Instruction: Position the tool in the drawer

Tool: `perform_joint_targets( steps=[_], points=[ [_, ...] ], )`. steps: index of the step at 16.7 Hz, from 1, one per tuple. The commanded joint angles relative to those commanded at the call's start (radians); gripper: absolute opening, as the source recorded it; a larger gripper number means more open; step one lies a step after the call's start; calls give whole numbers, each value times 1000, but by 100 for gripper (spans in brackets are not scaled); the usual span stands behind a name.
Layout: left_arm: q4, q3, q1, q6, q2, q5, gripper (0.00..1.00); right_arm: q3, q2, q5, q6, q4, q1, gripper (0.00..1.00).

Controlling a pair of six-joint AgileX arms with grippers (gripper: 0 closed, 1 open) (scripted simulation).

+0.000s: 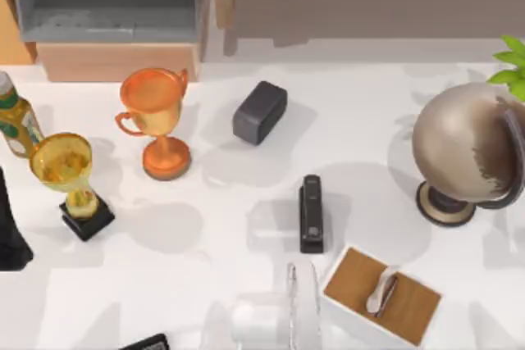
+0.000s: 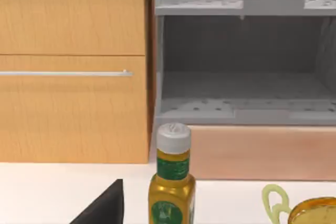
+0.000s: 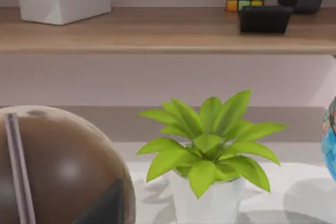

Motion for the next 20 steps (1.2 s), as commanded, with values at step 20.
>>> perform_joint_targets(
  steps=[20],
  points=[
    [570, 628, 150, 784, 1140, 88, 100, 0, 0, 0, 0, 0, 0, 100]
  ],
)
